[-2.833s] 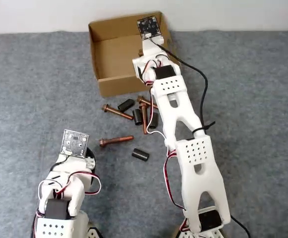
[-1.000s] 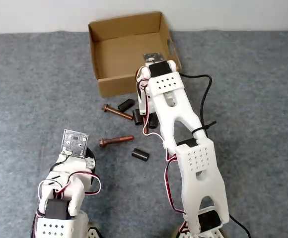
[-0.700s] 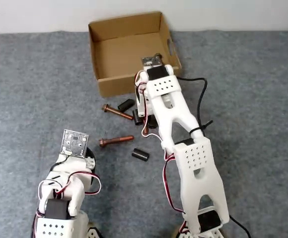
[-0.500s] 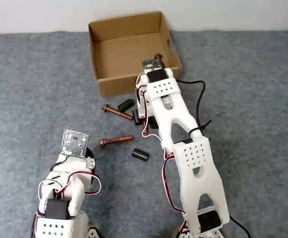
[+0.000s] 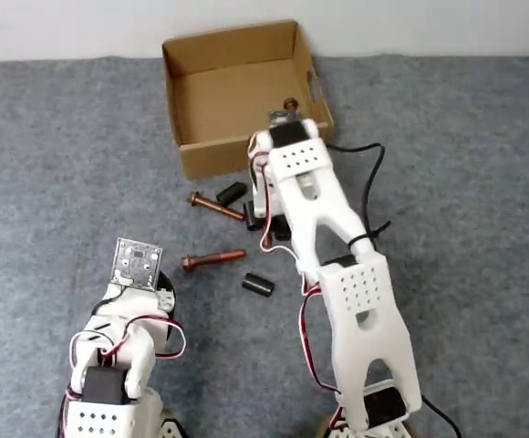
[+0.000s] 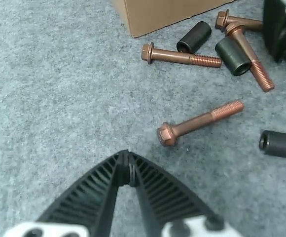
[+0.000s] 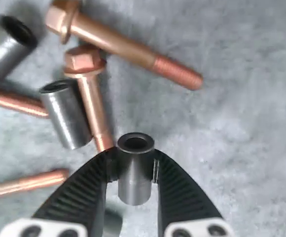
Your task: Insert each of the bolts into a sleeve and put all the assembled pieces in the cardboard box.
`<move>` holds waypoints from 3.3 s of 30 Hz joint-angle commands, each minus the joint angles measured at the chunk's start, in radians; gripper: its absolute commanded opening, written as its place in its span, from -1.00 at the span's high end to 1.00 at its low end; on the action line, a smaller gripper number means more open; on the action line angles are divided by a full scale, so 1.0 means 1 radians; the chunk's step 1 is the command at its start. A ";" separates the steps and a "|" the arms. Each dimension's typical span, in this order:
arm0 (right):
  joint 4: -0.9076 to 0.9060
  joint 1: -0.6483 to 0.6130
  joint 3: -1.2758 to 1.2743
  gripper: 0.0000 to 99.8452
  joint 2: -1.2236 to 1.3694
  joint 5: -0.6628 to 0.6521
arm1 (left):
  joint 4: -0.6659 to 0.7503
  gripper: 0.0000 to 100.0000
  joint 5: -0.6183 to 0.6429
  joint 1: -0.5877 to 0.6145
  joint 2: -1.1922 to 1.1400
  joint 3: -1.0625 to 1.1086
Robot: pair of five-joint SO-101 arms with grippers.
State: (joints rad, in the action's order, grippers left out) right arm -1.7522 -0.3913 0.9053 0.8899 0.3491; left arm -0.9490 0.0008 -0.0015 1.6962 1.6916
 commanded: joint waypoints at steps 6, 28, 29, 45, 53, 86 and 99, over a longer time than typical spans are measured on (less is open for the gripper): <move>-0.044 -0.033 -0.147 0.98 -0.374 0.029 | -0.003 0.99 0.009 0.008 0.006 -0.002; 0.160 0.191 -1.221 0.98 -1.564 0.135 | -0.020 0.99 0.011 0.003 0.015 -0.002; 0.180 0.217 -1.281 0.98 -1.624 0.133 | -0.021 0.99 0.011 0.000 0.015 -0.002; 0.251 0.435 -1.906 0.98 -2.442 0.074 | -0.052 0.99 0.178 0.006 -0.011 -0.314; 0.255 0.444 -2.012 0.98 -2.623 0.074 | -0.164 0.99 0.362 -0.002 -0.525 -0.676; 0.257 0.438 -2.019 0.98 -2.634 0.077 | -0.697 0.70 0.760 -0.126 -2.461 -2.476; 0.257 0.438 -2.022 0.98 -2.634 0.077 | -0.802 0.70 0.781 -0.098 -2.684 -2.741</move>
State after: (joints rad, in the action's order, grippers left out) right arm -1.5144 0.0414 -1.1170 -1.7400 0.4319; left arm -1.7238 0.7725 -0.0997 -0.9981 -1.0073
